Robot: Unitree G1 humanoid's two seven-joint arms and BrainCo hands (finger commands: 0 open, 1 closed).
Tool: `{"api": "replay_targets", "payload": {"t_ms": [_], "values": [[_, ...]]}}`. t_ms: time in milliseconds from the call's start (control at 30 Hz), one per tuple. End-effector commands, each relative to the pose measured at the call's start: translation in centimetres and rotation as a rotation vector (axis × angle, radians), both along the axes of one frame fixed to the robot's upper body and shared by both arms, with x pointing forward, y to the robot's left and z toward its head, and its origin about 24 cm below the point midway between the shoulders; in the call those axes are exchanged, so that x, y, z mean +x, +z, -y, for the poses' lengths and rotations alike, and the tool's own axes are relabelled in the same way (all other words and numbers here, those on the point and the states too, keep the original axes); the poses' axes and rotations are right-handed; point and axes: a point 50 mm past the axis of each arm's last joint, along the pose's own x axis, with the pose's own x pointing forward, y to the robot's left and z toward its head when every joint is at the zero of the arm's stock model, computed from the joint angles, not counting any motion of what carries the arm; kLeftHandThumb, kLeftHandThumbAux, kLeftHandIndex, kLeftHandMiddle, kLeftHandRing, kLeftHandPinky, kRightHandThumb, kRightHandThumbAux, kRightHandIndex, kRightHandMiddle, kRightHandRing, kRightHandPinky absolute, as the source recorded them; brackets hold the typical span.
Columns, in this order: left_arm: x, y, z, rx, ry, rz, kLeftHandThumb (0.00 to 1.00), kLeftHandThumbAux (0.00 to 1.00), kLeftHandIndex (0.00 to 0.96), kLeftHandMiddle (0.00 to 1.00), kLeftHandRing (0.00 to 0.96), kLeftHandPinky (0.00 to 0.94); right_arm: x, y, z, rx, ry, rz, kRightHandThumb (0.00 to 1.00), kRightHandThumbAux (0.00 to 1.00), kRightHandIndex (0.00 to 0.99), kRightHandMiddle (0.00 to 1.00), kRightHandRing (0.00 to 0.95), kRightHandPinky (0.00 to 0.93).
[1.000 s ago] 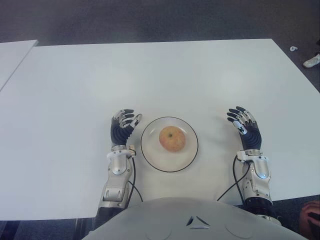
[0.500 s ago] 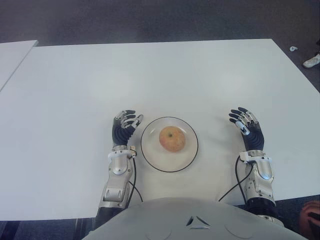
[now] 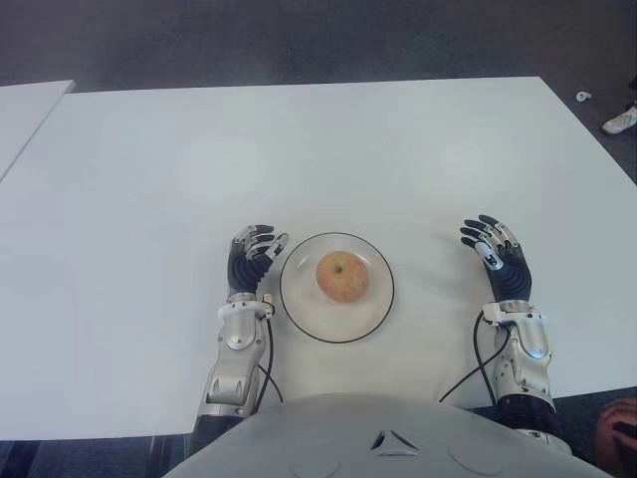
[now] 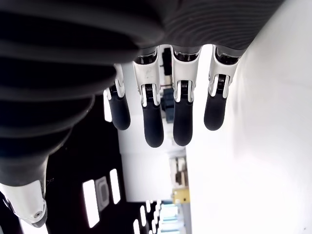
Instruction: Put the apples into the plate.
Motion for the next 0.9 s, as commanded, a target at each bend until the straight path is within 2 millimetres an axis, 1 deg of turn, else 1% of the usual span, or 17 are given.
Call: {"api": "replay_targets", "payload": {"t_ms": [33,233,567,900], "values": [[-0.2,-0.5,0.8,-0.05,0.009,-0.039,0.681,0.719,0.401,0.339,0.346,0.365,-0.2,-0.2,0.3,0.02,-0.005,-0.019,0.389,0.608,0.211,0.303,0.277,0.27],[-0.1,-0.8,0.9,-0.05,-0.003,-0.052,0.681,0.719,0.401,0.33,0.34,0.365,-0.1,-0.1,0.5,0.02,-0.005,-0.019,0.389,0.608,0.211,0.303,0.277,0.27],[-0.2,-1.5,0.3,-0.054,-0.015,-0.046,0.676,0.721,0.399,0.338,0.349,0.368,0.0,-0.1,0.7,0.021,-0.005,-0.021,0.389,0.608,0.211,0.303,0.277,0.27],[-0.2,-1.9,-0.2,-0.085,0.021,-0.021,0.679,0.719,0.402,0.354,0.369,0.381,0.0,0.0,1.1,0.02,-0.006,-0.021,0.389,0.608,0.211,0.303,0.277,0.27]]}}
